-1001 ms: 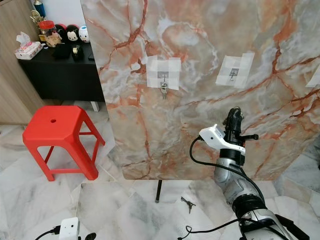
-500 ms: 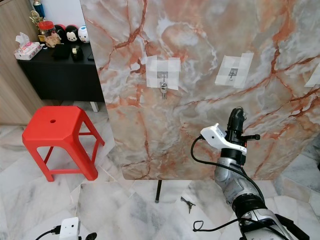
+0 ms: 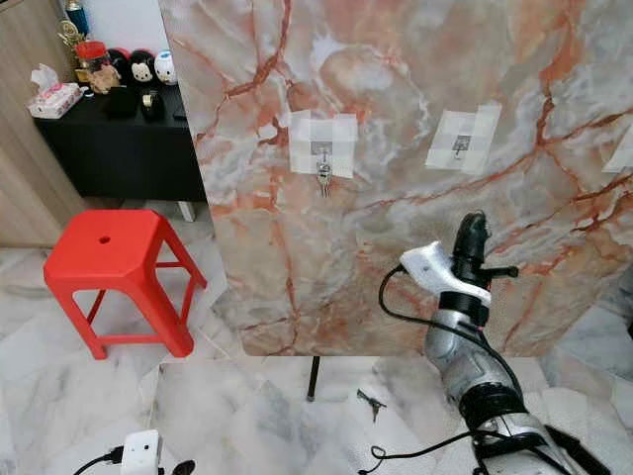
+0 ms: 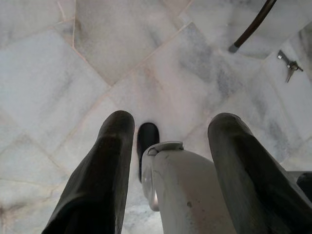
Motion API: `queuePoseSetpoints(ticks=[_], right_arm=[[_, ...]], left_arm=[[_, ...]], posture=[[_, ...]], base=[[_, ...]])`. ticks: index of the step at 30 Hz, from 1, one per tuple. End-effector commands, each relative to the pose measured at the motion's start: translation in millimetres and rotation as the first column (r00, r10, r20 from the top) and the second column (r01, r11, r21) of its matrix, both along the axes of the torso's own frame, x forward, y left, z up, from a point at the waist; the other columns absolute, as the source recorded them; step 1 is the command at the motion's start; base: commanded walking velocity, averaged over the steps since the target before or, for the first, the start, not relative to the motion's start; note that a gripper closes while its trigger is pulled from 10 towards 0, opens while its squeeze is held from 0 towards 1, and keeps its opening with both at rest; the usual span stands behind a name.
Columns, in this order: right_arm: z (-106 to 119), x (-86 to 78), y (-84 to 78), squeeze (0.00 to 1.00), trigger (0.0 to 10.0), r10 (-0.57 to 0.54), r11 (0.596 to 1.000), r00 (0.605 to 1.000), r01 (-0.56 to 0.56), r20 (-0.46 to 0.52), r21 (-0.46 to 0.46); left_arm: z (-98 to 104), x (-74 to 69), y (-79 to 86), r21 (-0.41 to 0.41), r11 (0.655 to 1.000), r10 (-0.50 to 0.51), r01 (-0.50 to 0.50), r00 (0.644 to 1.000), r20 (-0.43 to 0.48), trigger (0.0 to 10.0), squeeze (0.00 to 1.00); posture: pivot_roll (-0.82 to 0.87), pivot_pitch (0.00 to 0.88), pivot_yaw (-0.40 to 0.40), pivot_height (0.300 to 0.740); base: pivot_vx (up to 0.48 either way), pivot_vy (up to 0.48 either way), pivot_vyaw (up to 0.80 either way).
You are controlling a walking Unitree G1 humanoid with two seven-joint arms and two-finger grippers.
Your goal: Hang keys on a hook
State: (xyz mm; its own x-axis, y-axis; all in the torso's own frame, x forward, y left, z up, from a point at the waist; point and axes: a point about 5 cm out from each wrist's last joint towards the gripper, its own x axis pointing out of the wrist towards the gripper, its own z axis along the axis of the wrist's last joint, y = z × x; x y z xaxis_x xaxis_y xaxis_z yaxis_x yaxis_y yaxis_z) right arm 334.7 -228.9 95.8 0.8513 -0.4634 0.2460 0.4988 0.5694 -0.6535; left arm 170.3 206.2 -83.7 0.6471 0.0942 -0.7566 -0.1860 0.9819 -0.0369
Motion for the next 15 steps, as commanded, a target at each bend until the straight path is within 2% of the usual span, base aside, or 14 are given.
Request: queuePoseSetpoints(ticks=[1,2,3,5,7,10,14,15], right_arm=[[-35.5,-13.4,-3.2,0.00,10.0,0.026,0.979,0.983,0.012,-0.183,0.202],[-68.1,-29.2,0.9,0.00,10.0,0.087,0.909,0.942,0.058,-0.325,0.413],[-68.1,-29.2,0.9,0.00,10.0,0.087,0.909,0.942,0.058,-0.325,0.413],[-95.3,-50.5,-1.0,0.00,10.0,0.079,0.817,0.904,0.182,-0.420,0.547],[-117.0,-71.4,-1.2,0.00,10.0,0.081,0.745,0.861,0.282,-0.502,0.604],[-142.0,-98.4,5.5,0.00,10.0,0.146,0.675,0.793,0.358,-0.592,0.646],[-163.8,-128.8,13.5,0.00,10.0,0.225,0.638,0.729,0.391,-0.646,0.663],[-163.8,-128.8,13.5,0.00,10.0,0.225,0.638,0.729,0.391,-0.646,0.663]], left_arm=[[-1.3,-3.3,-0.3,-0.006,1.000,0.011,-0.011,1.000,-0.001,10.0,0.00],[-1.6,-3.5,-0.9,-0.007,1.000,0.011,-0.011,1.000,-0.003,10.0,0.00],[-1.6,-3.5,-0.9,-0.007,1.000,0.011,-0.011,1.000,-0.003,10.0,0.00],[-1.8,-3.8,-1.3,-0.007,1.000,0.012,-0.012,1.000,-0.006,10.0,0.00],[-2.1,-4.2,-1.3,-0.008,1.000,0.013,-0.013,1.000,-0.008,10.0,0.00],[-2.2,-4.4,-1.3,-0.008,1.000,0.013,-0.013,1.000,-0.011,10.0,0.00],[-2.5,-4.7,-1.0,-0.002,1.000,0.007,-0.007,1.000,-0.018,10.0,0.00],[-2.5,-4.7,-1.0,-0.002,1.000,0.007,-0.007,1.000,-0.018,10.0,0.00]], posture=[[0.06,0.063,-0.074,0.740],[0.05,0.063,-0.076,0.740],[0.05,0.063,-0.076,0.740],[0.05,0.063,-0.077,0.740],[0.05,0.062,-0.077,0.740],[0.05,0.063,-0.074,0.740],[0.05,0.062,-0.071,0.740],[0.05,0.062,-0.071,0.740]], base=[[0.000,0.000,0.00],[0.000,0.000,0.00],[0.000,0.000,0.00],[0.000,0.000,0.00],[0.000,0.000,0.00],[0.000,0.000,0.00],[0.000,0.000,0.00],[0.000,0.000,0.00]])
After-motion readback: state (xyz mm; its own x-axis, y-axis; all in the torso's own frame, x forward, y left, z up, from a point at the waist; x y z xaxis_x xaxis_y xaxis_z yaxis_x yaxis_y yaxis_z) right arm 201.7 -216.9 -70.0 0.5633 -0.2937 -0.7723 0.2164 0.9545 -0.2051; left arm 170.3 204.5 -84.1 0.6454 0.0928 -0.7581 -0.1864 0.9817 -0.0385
